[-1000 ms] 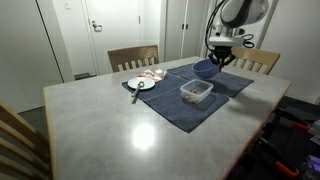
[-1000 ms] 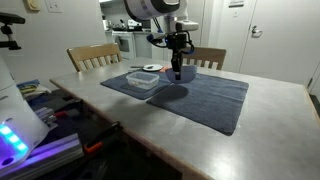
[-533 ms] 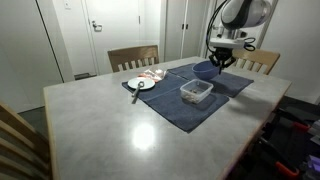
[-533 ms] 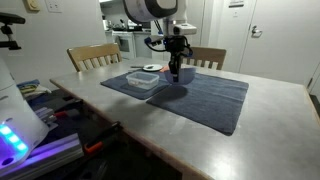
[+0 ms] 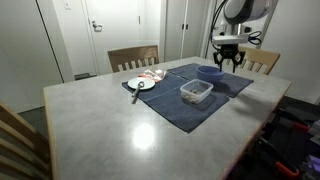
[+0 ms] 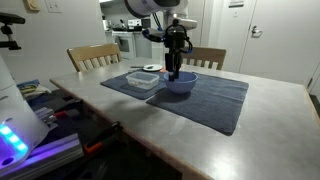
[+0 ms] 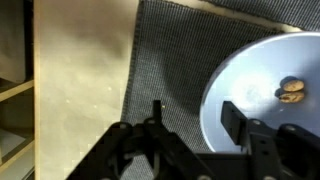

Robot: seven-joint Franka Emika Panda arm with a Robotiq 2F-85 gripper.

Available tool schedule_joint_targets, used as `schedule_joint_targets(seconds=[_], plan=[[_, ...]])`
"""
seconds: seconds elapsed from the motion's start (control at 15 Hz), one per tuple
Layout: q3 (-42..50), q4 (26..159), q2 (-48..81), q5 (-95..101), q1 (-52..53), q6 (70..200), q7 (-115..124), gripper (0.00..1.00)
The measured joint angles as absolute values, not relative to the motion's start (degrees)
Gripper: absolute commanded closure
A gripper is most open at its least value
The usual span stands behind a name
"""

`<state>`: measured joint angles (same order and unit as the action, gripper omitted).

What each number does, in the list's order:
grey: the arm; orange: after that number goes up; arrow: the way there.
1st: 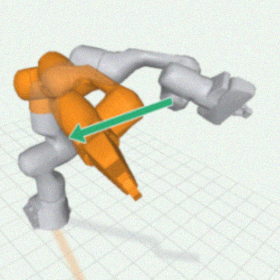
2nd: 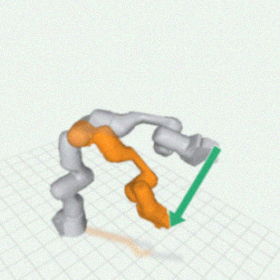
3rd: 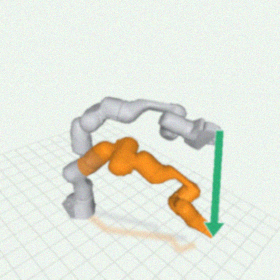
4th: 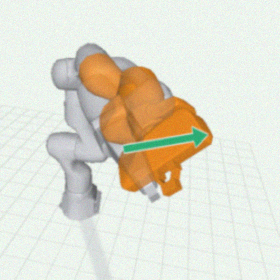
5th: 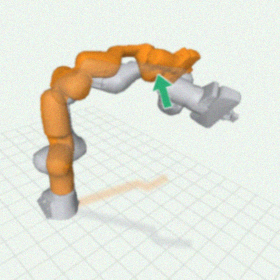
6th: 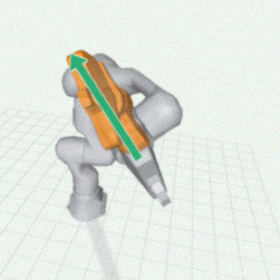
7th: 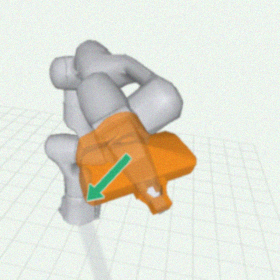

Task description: Pour the contents from the blue bowl into the clear bowl then place the blue bowl on the table

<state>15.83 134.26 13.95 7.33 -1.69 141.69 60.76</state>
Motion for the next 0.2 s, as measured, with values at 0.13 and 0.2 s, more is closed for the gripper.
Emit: schedule_joint_targets(seconds=[0.13, 0.2], plan=[[15.67, 133.6, 11.44, 9.53, -0.94, 135.99, 64.02, 0.0], [15.35, 133.41, 9.94, 10.61, -0.64, 133.31, 65.66, 0.0]])
